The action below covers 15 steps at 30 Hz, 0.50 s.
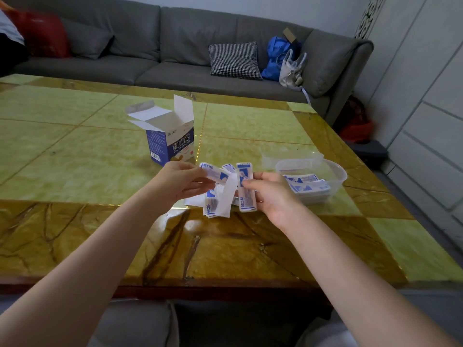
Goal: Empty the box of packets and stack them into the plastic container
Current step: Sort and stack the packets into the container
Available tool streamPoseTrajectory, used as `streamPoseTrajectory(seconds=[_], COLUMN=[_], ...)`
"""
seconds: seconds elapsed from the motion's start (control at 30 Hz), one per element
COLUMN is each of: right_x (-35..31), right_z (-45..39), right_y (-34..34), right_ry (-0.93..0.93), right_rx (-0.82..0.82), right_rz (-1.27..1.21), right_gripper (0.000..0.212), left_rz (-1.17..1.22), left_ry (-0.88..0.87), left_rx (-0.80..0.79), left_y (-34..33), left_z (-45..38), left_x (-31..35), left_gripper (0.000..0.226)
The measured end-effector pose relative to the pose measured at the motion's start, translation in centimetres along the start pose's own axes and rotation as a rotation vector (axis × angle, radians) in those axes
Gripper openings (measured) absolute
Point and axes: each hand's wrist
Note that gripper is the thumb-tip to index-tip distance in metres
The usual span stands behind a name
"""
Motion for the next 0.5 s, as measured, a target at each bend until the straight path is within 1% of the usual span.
streamPoseTrajectory(seconds=[0.07, 0.13, 0.17, 0.2, 0.23, 0.27, 0.3, 0.33, 0.37, 0.4, 0.43, 0.5], right_x=[0.1, 0.1, 0.0, 0.0, -0.3, -0.6, -0.9, -1.1, -1.1, -1.2, -1.2, -1.4], right_z=[0.1, -0.1, -0.1, -0.2, -0.3, -0.1, 0.2, 0.4, 0.5, 0.7, 0.8, 1.0], right_y=[-0.3, -0.3, -0.2, -0.2, -0.1, -0.1, -0.2, -0.3, -0.4, -0.5, -0.7, -0.7], right_ry=[0.076, 0.183, 0.202, 0.183, 0.114, 0.013, -0.088, -0.15, -0.161, -0.14, -0.107, 0.024], right_rx=[0.093, 0.194, 0.219, 0.211, 0.151, 0.038, -0.091, -0.192, -0.246, -0.256, -0.227, -0.098], right_rz=[0.15, 0.233, 0.232, 0.158, 0.001, -0.211, -0.414, -0.54, -0.566, -0.544, -0.506, -0.374], right_gripper=[0.012, 0.011, 0.012, 0.013, 0.013, 0.012, 0.012, 0.012, 0.012, 0.012, 0.013, 0.015], left_rz=[-0.078, -0.046, -0.007, 0.04, 0.08, 0.085, 0.042, -0.039, -0.138, -0.247, -0.355, -0.556], left_ry=[-0.019, -0.088, -0.134, -0.175, -0.207, -0.234, -0.261, -0.286, -0.307, -0.33, -0.358, -0.44], left_rx=[0.028, 0.079, 0.109, 0.129, 0.133, 0.124, 0.109, 0.082, 0.046, 0.007, -0.026, -0.046], left_y=[-0.3, -0.4, -0.3, -0.3, -0.4, -0.6, -1.0, -1.4, -1.8, -2.1, -2.3, -1.9], left_z=[-0.1, -0.2, -0.2, -0.2, -0.1, 0.1, 0.3, 0.6, 0.7, 0.8, 0.9, 0.6], left_x=[-0.2, 0.0, 0.1, 0.3, 0.4, 0.5, 0.5, 0.5, 0.5, 0.5, 0.6, 0.7], left_gripper=[0.009, 0.008, 0.009, 0.012, 0.014, 0.015, 0.015, 0.014, 0.014, 0.013, 0.012, 0.004])
Point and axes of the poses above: each hand's wrist, its own z-axis away from the middle knuckle, its own y-axis out of the back of the hand, x = y × z, and after that the axes turned 4 degrees about x, right-handed
